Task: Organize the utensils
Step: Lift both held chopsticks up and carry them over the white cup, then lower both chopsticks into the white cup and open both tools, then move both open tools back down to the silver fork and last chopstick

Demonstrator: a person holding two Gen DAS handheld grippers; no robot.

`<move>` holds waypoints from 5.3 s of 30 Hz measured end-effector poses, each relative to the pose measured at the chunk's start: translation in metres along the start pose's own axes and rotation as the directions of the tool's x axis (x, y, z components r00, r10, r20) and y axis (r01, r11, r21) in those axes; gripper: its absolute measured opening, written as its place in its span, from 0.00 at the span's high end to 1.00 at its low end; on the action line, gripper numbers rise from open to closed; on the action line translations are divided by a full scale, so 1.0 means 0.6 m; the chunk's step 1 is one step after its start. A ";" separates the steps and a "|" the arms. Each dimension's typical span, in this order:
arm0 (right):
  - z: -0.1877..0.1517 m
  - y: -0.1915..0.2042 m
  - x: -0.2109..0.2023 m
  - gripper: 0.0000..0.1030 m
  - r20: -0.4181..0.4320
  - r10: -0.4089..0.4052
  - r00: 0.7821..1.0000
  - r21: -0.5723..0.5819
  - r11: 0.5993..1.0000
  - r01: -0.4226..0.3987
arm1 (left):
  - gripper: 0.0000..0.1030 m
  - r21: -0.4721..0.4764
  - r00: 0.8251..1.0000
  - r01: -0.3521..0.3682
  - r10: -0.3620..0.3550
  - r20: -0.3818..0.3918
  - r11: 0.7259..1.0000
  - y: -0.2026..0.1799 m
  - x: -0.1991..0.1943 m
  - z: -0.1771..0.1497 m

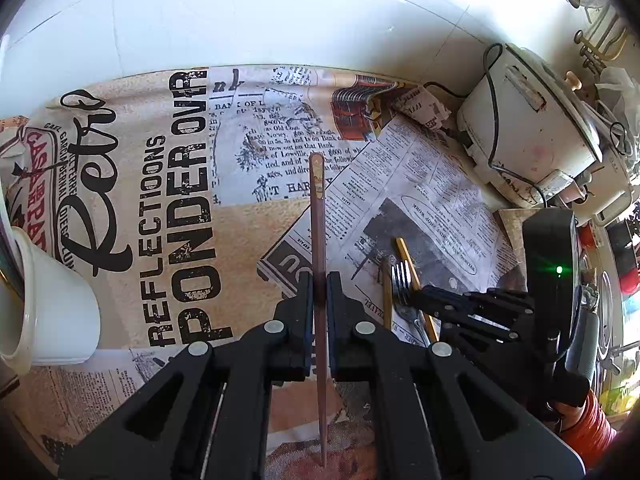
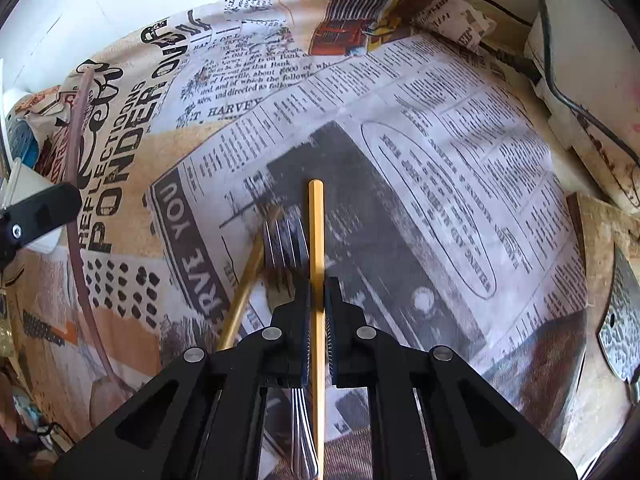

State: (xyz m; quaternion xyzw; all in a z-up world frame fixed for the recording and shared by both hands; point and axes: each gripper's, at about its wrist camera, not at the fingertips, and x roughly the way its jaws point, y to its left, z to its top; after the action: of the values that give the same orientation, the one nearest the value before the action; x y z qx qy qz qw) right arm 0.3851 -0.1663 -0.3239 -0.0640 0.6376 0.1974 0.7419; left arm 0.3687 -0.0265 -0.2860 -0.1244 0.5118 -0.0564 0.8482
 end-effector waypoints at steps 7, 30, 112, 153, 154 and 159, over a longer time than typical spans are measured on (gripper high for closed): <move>-0.028 -0.019 -0.037 0.94 0.034 0.005 0.999 0.019 1.000 -0.006 | 0.95 0.018 0.999 -0.004 0.003 0.032 1.000 -0.013 -0.024 -0.004; 0.011 -0.009 -0.005 0.94 0.005 -0.040 0.999 -0.011 0.999 0.040 | 0.95 -0.040 0.987 0.004 0.003 0.160 0.999 0.009 -0.126 -0.033; 0.122 0.426 -0.177 0.94 0.214 0.354 0.910 -0.422 0.874 -0.241 | 0.96 -0.313 0.903 -0.264 0.348 0.251 0.912 0.321 -0.267 0.001; -0.001 0.143 -0.320 0.46 0.459 0.019 0.888 -0.115 0.993 0.038 | 0.20 -0.085 0.888 -0.262 0.274 0.368 0.961 0.073 -0.325 -0.039; -0.006 0.131 -0.318 0.46 0.453 0.004 0.891 -0.101 0.994 0.047 | 0.20 -0.079 0.895 -0.255 0.266 0.359 0.964 0.068 -0.315 -0.038; -0.027 0.066 -0.281 0.46 0.384 -0.082 0.919 -0.019 0.995 0.097 | 0.20 -0.055 0.926 -0.217 0.224 0.303 0.974 0.044 -0.256 -0.034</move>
State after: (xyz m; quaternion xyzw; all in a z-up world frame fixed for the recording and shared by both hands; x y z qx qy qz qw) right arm 0.3371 -0.1712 -0.1566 -0.0671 0.4730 0.1838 0.8591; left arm 0.2775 0.0303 -0.1710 -0.0821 0.3850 0.0646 0.9170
